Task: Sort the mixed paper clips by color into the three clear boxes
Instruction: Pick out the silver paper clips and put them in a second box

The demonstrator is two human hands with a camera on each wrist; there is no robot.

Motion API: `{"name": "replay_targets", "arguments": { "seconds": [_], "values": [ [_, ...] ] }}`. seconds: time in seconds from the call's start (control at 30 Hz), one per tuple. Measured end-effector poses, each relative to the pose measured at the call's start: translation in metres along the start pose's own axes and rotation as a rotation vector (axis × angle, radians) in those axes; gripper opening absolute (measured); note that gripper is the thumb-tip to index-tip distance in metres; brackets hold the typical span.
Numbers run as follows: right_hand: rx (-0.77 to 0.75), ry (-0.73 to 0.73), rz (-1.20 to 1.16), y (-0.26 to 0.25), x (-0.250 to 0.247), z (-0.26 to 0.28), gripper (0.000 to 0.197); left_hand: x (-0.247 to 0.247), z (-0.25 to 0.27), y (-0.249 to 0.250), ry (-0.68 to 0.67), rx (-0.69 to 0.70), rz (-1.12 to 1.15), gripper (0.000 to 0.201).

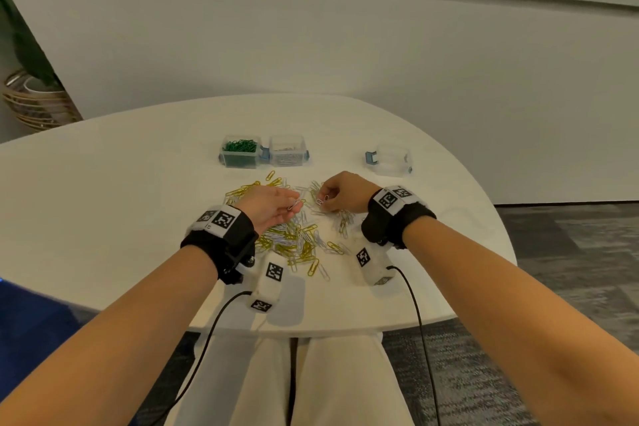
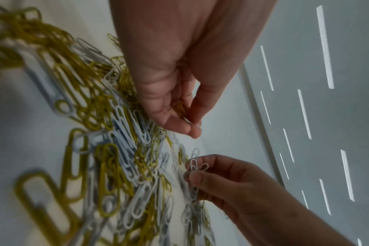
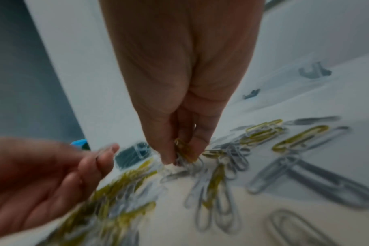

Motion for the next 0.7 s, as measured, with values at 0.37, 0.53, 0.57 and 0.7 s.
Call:
{"name": "replay_targets", "arguments": {
  "seconds": [0.37, 0.53, 0.57, 0.7],
  "values": [
    [-0.043, -0.093, -0.536, -0.021, -0.026, 0.004, 0.03, 0.022, -0.007, -0.006, -0.061, -0.231, 0.442, 0.032],
    [-0.155, -0.157, -0.072, -0.048, -0.03, 0.002, 0.027, 0.039, -0.005, -0.003, -0.183, -0.357, 0.66, 0.044],
    [-0.167, -0.17, -0.004, -0.051, -0.03, 0.002, 0.03, 0.04, -0.005, -0.002, -0.188, -0.362, 0.714, 0.043],
    [-0.184, -0.17, -0.03, -0.054, -0.037, 0.007, 0.043, 0.034, -0.008, -0.005, -0.134, -0.336, 0.717, 0.037]
  ]
}}
Point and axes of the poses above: each hand's wrist, its own z-axis away from the middle knuckle, its own x-axis out of the palm, y = z × x, the point moved 4 cm from there along -z, towards the middle knuckle
